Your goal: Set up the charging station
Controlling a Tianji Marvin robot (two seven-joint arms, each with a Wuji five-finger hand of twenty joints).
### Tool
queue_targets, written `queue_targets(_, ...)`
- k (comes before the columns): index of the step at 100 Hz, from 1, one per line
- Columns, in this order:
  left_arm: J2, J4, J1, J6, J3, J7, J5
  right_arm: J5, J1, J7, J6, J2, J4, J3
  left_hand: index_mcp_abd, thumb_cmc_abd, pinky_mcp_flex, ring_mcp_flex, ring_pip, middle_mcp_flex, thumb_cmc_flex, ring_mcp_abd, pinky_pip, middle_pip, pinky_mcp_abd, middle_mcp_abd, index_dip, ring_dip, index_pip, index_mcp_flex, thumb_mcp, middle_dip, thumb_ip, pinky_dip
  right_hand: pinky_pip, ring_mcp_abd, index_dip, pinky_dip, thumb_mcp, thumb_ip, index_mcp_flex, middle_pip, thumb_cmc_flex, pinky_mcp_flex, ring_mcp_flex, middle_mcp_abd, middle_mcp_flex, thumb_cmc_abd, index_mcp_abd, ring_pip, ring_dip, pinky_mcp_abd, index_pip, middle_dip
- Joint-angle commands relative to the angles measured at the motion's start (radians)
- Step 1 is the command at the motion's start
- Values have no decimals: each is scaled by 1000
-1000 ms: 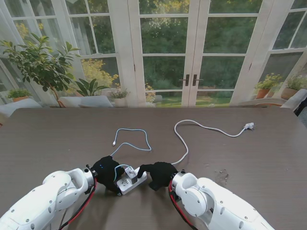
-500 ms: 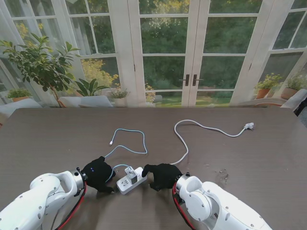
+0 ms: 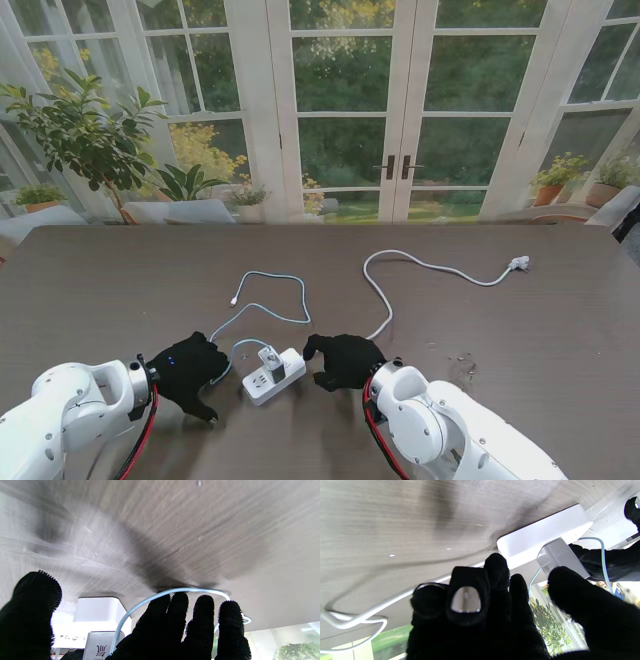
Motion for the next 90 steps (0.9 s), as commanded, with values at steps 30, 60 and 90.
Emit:
queue_targets(30, -33, 2, 60, -37, -83, -12, -159, 15, -20, 1, 14, -6, -30, 25, -78, 20, -48, -111, -54, -102, -88, -16, -155, -19, -43, -70, -70, -74, -58, -75, -46, -58, 0, -87, -150, 78, 2, -44, -101, 10, -4, -206, -55, -122, -117, 64, -153, 66, -57, -233, -684, 50, -324, -186)
queue_targets(60, -53, -62, 111, -29, -173, -70, -314, 31, -39, -33, 49, -17, -56, 58, -81, 22, -58, -125, -56, -109, -70, -22, -165, -19, -50, -70, -76, -87, -57, -76, -64, -66, 3, -97, -259, 136, 11, -76, -162, 0, 47, -343, -80, -178, -218, 81, -206, 95, -96, -503, -778, 84, -313, -345)
queue_targets(90, -66, -128, 157, -14, -243, -104, -443, 105, -64, -99, 79, -42, -73, 109, -106, 20, -53, -105, -42, -79, -15, -33, -143, -8, -71, -89, -72, -83, -40, -42, -67, -63, 16, -87, -434, 134, 51, -157, -123, -6, 159, -387, -61, -233, -259, 60, -187, 78, -145, -731, -865, 122, -282, -398)
